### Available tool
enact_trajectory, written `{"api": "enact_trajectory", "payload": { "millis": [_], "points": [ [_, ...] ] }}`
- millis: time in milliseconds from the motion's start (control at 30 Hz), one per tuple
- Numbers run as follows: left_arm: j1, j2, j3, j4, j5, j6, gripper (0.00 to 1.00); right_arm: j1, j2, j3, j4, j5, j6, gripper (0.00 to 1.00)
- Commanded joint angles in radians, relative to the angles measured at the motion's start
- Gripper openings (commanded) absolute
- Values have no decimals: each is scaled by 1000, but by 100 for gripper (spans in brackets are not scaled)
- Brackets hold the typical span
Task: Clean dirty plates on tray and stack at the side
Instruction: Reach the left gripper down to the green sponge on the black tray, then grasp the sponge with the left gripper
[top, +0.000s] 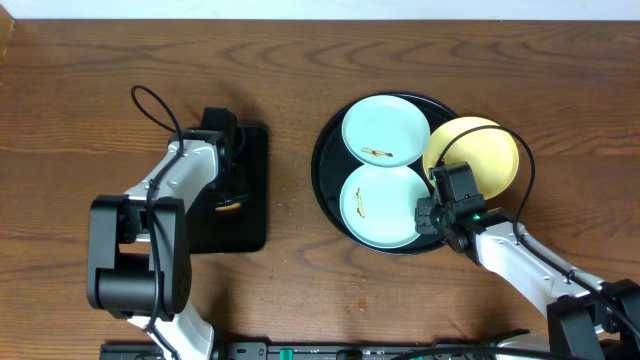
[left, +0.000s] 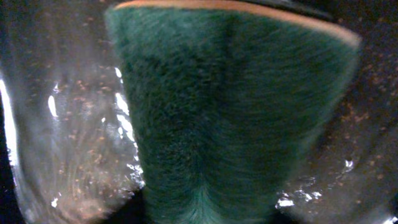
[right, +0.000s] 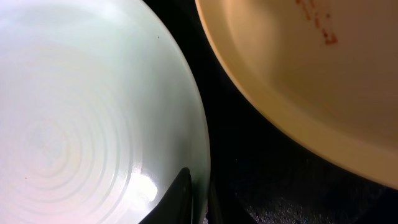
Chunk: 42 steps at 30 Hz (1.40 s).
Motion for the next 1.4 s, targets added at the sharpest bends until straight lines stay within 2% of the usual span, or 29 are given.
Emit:
{"api": "enact_trajectory", "payload": {
  "millis": [0,533,800,833,933,1033,1100,1133,1167,1200,1300,1367],
  "points": [
    [3,22,-3,-7,-12,-4,68,1,10,-11,0,-5,-15,9],
    [32,14,27,155,-13,-4,69,1,10,-11,0,-5,-15,9],
    [32,14,-16,232,-29,-4,69,1,10,-11,0,-5,-15,10],
    [32,14,-23,244,-47,-4,66,1,10,-11,0,-5,-15,10],
    [32,14,-26,249,-85,-4,23,1,10,-11,1,-5,-15,10],
    [32,14,-26,248,-87,-4,8,1,10,-11,3,-5,-15,10],
    [32,14,-26,247,-87,-4,9,1,10,-11,3,-5,-15,10],
    [32,14,-26,243,-87,-4,27,1,10,-11,3,-5,-15,10],
    [32,14,-26,236,-87,-4,55,1,10,-11,3,-5,-15,11],
    [32,14,-26,231,-87,-4,66,1,10,-11,4,-5,-15,11],
    [32,14,-26,203,-87,-4,64,1,10,-11,3,-5,-15,11],
    [32,14,-27,183,-87,-5,47,1,10,-11,3,-5,-15,11]
  ]
}}
